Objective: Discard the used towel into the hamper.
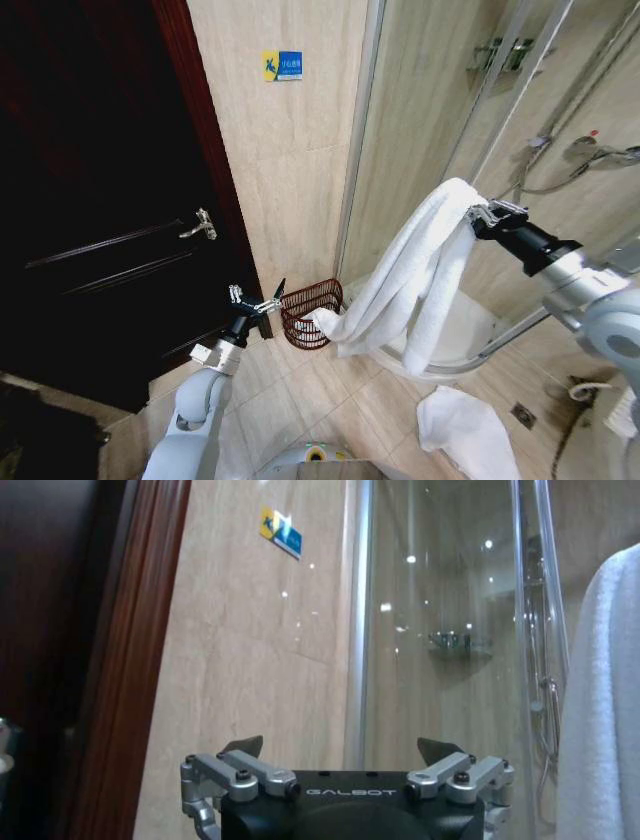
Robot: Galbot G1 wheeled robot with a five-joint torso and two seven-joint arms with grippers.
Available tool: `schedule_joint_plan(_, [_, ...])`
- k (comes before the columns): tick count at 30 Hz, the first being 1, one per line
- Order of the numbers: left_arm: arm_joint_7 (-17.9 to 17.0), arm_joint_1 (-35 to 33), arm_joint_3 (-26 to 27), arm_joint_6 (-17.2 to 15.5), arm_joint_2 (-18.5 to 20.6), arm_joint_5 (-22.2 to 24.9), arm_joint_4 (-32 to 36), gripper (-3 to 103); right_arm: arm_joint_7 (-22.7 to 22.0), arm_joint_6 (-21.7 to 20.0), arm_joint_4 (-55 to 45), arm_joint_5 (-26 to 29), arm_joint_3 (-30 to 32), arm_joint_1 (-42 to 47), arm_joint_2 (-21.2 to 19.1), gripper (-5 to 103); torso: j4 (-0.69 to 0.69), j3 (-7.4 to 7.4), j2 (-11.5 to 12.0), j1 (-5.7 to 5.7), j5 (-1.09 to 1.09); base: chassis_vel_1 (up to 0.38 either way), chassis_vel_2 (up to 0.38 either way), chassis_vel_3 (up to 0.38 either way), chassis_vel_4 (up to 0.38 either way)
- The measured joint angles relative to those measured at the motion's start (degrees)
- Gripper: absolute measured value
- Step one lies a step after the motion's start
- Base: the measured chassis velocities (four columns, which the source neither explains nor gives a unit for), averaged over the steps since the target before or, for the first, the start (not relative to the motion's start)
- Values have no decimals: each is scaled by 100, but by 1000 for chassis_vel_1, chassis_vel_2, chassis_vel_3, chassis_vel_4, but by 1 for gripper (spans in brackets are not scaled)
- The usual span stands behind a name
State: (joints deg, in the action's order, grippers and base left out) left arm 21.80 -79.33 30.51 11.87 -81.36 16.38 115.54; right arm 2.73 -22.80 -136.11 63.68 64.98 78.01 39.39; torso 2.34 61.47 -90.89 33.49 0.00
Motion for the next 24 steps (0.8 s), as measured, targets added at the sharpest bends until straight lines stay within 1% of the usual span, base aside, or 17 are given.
schedule_joint_plan(2, [10,4,-14,43,-3,56,-3,100,121,41,165,-118,-122,-45,5,4,-3,0,0,0,-1,-51,15,-1,-58])
schedule_joint_plan(3, [11,2,-13,47,-3,63,-2,100,214,99,304,-197,-219,-88,-7,4,-1,0,0,-1,0,0,0,0,0])
schedule_joint_plan(4, [11,2,-13,47,-3,63,-2,100,214,99,304,-197,-219,-88,-7,4,-1,0,0,-1,0,0,0,0,0])
schedule_joint_plan(6, [11,-16,8,48,4,71,23,100,623,297,679,-424,-439,-173,-61,4,0,0,0,-3,0,0,0,0,0])
schedule_joint_plan(7, [11,-16,8,48,4,71,23,100,623,297,679,-424,-439,-173,-61,4,0,0,0,-3,0,0,0,0,0])
schedule_joint_plan(9, [11,-34,37,48,11,73,39,100,979,497,981,-633,-622,-242,-86,4,0,-1,0,-4,0,0,0,0,0])
schedule_joint_plan(10, [11,-34,37,48,11,73,39,100,979,497,981,-633,-622,-242,-86,4,0,-1,0,-4,0,0,0,0,0])
schedule_joint_plan(12, [10,-62,91,52,6,74,42,100,1346,874,1373,-864,-980,-387,-94,4,0,-1,0,-4,2,0,0,0,0])
schedule_joint_plan(14, [9,-68,104,52,2,74,43,100,1415,947,1466,-904,-1085,-454,-94,4,-1,-1,0,-4,2,0,0,0,0])
schedule_joint_plan(15, [4,-69,136,51,-28,48,43,100,1593,1201,1892,-1000,-1757,-1040,-71,4,-2,-1,0,-4,1,0,0,0,0])
schedule_joint_plan(17, [-11,-52,141,28,-59,2,42,100,1704,1326,2202,-1100,-2295,-1642,-39,4,1,0,0,-3,1,0,0,0,0])
schedule_joint_plan(18, [-11,-52,141,28,-59,2,42,100,1704,1326,2202,-1100,-2295,-1642,-39,4,1,0,0,-3,1,0,0,0,0])
schedule_joint_plan(19, [-16,-45,141,6,-68,-16,42,100,1707,1337,2282,-1113,-2474,-1837,-24,4,2,0,0,-3,-1,0,0,0,0])
schedule_joint_plan(20, [-26,-33,133,-26,-80,-52,42,100,1661,1339,2377,-1115,-2715,-2109,4,4,2,0,0,-3,-1,0,0,0,0])
schedule_joint_plan(22, [-44,-14,105,-71,-90,-102,39,100,1518,1319,2483,-1115,-2999,-2472,53,4,1,0,0,-3,0,0,0,0,0])
schedule_joint_plan(23, [-75,12,67,-118,-98,-148,24,100,1394,1281,2576,-1120,-3242,-2822,122,4,1,0,0,-3,-1,0,0,0,0])
schedule_joint_plan(24, [-75,12,67,-118,-98,-148,24,100,1394,1281,2576,-1120,-3242,-2822,122,4,1,0,0,-3,-1,0,0,0,0])
